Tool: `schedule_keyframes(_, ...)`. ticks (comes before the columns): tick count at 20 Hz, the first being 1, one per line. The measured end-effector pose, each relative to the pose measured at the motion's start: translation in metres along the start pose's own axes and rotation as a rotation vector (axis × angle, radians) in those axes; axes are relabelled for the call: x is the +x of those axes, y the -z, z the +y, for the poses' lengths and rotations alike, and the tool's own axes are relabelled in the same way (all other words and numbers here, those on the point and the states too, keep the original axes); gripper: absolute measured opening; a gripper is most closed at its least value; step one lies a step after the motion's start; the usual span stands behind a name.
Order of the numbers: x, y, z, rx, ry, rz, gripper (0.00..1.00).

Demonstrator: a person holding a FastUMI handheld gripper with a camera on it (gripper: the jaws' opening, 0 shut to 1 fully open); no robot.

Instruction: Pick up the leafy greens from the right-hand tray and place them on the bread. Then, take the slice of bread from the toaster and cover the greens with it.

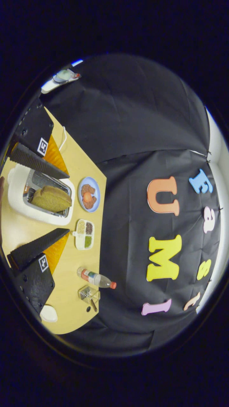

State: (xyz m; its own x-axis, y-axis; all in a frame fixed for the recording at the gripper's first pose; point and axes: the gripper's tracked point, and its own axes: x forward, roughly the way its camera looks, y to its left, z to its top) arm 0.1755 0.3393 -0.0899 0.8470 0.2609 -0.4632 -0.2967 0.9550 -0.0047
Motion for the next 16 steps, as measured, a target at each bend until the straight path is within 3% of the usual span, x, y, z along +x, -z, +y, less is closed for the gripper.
schedule_keyframes(4,0.020,0.014,0.010,0.001,0.037,0.044,0.92)
schedule_keyframes(6,0.025,0.020,0.002,-0.004,0.101,0.071,0.82)
schedule_keyframes(11,0.038,0.034,0.000,0.009,0.144,0.133,0.58)
schedule_keyframes(16,0.039,0.024,0.003,-0.037,0.158,0.096,0.33)
